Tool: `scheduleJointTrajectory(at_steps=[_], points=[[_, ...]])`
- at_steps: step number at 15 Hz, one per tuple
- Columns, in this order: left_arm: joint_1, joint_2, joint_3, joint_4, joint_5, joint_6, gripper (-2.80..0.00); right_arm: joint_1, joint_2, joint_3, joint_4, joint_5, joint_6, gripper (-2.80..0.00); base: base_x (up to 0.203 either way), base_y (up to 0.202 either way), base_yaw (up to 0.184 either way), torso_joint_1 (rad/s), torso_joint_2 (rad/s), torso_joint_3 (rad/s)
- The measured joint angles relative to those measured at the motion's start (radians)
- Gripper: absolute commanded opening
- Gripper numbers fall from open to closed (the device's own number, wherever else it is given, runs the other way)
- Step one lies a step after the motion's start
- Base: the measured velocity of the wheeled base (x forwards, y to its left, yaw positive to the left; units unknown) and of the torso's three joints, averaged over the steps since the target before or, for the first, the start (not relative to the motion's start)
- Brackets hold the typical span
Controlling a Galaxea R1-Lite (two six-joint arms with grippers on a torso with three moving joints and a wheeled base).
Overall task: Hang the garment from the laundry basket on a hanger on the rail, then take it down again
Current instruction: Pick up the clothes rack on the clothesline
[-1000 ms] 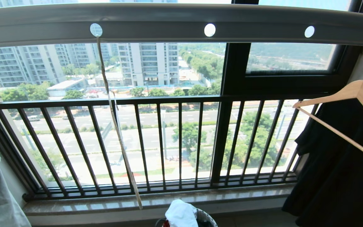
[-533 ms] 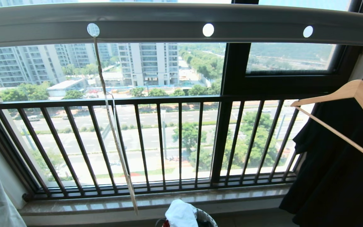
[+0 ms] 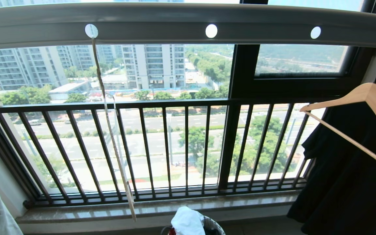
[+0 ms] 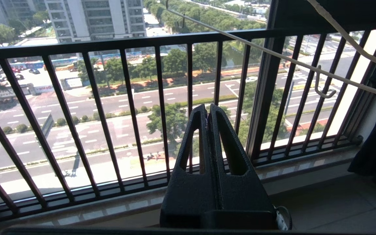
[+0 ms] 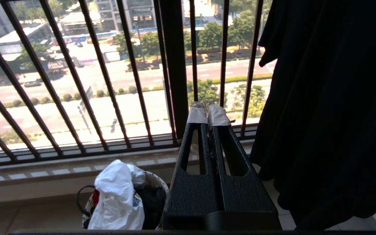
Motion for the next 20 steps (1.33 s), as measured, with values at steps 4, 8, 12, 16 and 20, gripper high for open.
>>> scheduleJointTrajectory(at_steps=[4,8,12,16,20], points=[[-0.019,0.31,-0.281,0.052,-0.205,-0.015,-2.8,0.0,0.0,0.0,0.0,0.0,0.0,-2.8,0.0,0.0,0.0,0.0,0.0,0.0],[-0.165,0.605,-0.581,0.158,-0.253,-0.083,0.0,0.0,0.0,0.0,0.0,0.0,0.0,-2.8,0.0,0.0,0.0,0.0,0.0,0.0],[-0.283,0.767,-0.854,0.425,-0.212,-0.13,0.0,0.0,0.0,0.0,0.0,0.0,0.0,-2.8,0.0,0.0,0.0,0.0,0.0,0.0],[-0.435,0.955,-1.008,0.585,0.048,-0.207,0.0,0.0,0.0,0.0,0.0,0.0,0.0,-2.8,0.0,0.0,0.0,0.0,0.0,0.0],[-0.601,1.105,-1.126,0.606,0.251,-0.287,0.0,0.0,0.0,0.0,0.0,0.0,0.0,-2.8,0.0,0.0,0.0,0.0,0.0,0.0]])
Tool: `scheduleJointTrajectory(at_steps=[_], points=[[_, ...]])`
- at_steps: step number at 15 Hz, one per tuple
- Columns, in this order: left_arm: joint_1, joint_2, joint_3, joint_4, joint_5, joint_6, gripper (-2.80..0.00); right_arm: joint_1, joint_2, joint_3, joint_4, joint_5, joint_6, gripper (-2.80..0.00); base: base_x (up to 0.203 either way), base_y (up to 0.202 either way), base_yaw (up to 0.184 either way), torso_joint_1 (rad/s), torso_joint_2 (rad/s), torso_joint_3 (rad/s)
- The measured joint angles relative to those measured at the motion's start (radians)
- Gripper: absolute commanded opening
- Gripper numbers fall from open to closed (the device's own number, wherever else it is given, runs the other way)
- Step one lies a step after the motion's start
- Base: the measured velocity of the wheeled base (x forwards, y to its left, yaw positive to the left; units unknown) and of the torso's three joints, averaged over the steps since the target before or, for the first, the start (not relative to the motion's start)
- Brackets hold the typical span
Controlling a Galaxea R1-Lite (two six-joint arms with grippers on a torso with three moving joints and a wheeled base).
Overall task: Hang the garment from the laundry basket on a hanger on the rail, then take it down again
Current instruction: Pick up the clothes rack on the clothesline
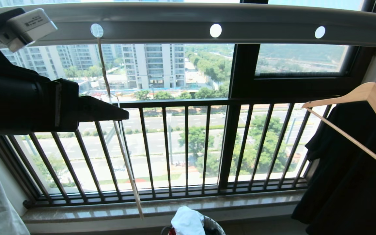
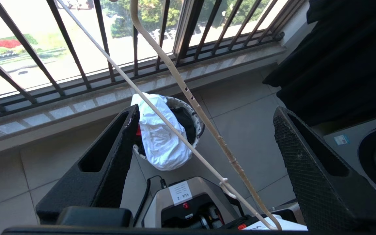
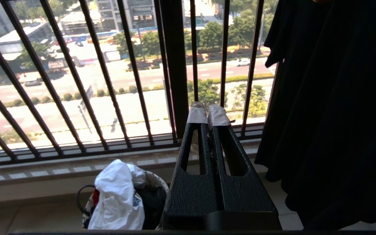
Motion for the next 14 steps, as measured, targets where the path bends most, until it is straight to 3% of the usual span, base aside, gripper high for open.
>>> scheduleJointTrajectory(at_steps=[4,8,14], points=[[-0.097,0.091,-0.019,0.01,0.212,-0.046,0.0,0.0,0.0,0.0,0.0,0.0,0.0,-2.8,0.0,0.0,0.0,0.0,0.0,0.0],[-0.11,0.125,0.009,0.021,0.372,-0.079,0.0,0.0,0.0,0.0,0.0,0.0,0.0,-2.8,0.0,0.0,0.0,0.0,0.0,0.0],[-0.111,0.136,0.069,-0.028,0.498,-0.101,0.0,0.0,0.0,0.0,0.0,0.0,0.0,-2.8,0.0,0.0,0.0,0.0,0.0,0.0]])
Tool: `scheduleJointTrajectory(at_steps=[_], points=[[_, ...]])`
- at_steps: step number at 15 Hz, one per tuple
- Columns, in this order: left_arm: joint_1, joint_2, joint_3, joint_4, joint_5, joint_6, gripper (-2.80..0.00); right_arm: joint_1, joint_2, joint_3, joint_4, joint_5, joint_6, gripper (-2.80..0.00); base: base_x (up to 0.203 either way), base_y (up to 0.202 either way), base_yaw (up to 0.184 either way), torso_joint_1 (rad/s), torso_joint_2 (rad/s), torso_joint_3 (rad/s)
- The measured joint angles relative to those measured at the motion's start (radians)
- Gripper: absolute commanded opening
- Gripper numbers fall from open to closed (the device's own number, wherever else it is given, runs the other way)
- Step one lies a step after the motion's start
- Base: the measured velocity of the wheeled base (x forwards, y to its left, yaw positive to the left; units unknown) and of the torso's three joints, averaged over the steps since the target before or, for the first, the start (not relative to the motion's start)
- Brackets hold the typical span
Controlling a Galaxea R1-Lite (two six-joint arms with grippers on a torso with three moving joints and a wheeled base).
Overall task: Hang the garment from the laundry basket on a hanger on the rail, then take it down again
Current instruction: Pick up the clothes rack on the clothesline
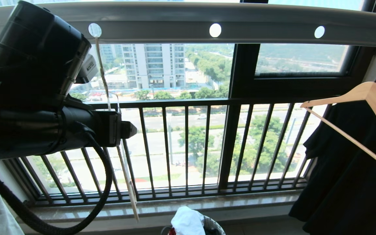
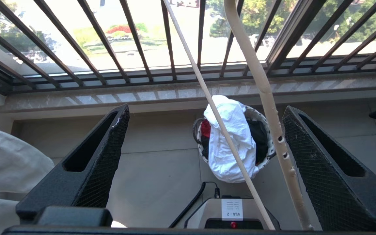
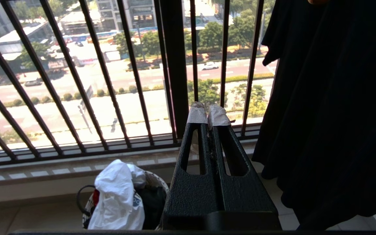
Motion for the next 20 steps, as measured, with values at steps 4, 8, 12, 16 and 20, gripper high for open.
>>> scheduleJointTrajectory(at_steps=[4,8,12,16,20], points=[[0.0,-0.006,0.039,-0.066,0.034,0.0,0.0,0.0,0.0,0.0,0.0,0.0,0.0,-2.8,0.0,0.0,0.0,0.0,0.0,0.0],[0.0,-0.011,0.047,-0.117,0.041,-0.015,-2.8,0.0,0.0,0.0,0.0,0.0,0.0,-2.8,0.0,0.0,0.0,0.0,0.0,0.0],[0.0,-0.021,0.066,-0.118,0.035,-0.016,-2.8,0.0,0.0,0.0,0.0,0.0,0.0,-2.8,0.0,0.0,0.0,0.0,0.0,0.0],[-0.001,-0.062,0.117,-0.118,0.031,-0.015,-2.8,-0.001,0.0,0.0,0.0,0.0,0.0,-2.8,0.0,0.0,0.0,0.0,0.0,0.0],[0.003,-0.172,0.175,-0.118,0.034,-0.014,-2.8,0.0,0.0,0.0,0.0,0.0,0.0,-2.8,0.0,0.0,0.0,0.0,0.0,0.0]])
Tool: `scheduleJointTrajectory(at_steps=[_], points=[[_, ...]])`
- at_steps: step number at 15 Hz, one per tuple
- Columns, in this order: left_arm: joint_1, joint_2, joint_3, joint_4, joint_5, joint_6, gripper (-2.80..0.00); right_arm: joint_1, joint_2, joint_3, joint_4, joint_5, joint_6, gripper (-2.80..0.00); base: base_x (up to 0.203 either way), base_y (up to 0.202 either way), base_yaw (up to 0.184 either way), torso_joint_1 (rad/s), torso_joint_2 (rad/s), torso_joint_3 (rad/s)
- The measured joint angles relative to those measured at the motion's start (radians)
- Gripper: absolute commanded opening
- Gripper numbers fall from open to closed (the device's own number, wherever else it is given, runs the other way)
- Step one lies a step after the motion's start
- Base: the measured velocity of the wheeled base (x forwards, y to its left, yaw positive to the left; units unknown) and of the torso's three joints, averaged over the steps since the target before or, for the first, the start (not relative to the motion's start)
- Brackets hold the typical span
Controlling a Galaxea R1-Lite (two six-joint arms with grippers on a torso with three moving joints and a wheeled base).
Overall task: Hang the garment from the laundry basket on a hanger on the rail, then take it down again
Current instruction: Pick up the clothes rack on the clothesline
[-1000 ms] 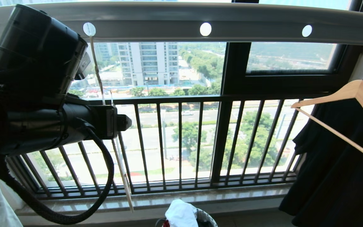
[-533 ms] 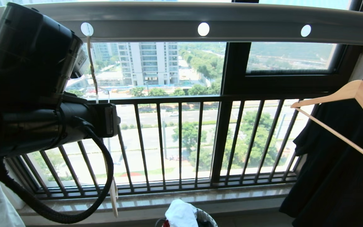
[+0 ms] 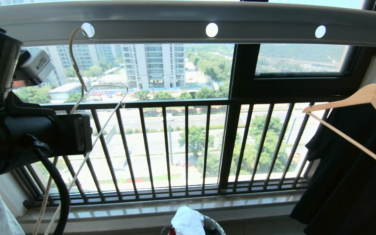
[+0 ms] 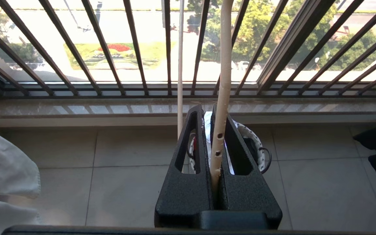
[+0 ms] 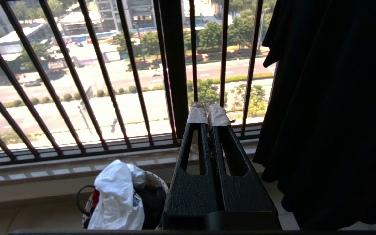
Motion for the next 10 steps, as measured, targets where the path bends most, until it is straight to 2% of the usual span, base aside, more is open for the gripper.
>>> scheduleJointTrajectory(at_steps=[2,6,9,10], points=[[0.006,-0.04,0.027,-0.01,-0.001,-0.002,-2.8,0.0,0.0,0.0,0.0,0.0,0.0,-2.8,0.0,0.0,0.0,0.0,0.0,0.0],[0.01,-0.089,0.062,-0.134,-0.019,0.012,-2.8,0.0,0.0,0.0,0.0,0.0,0.0,-2.8,0.0,0.0,0.0,0.0,0.0,0.0],[0.01,-0.124,0.066,-0.171,-0.17,0.064,-2.8,0.0,0.0,0.0,0.0,0.0,0.0,-2.8,0.0,0.0,0.0,0.0,0.0,0.0],[0.011,-0.135,0.065,-0.2,-0.192,0.092,-2.8,0.0,0.0,0.0,0.0,0.0,0.0,-2.8,0.0,0.0,0.0,0.0,0.0,0.0]])
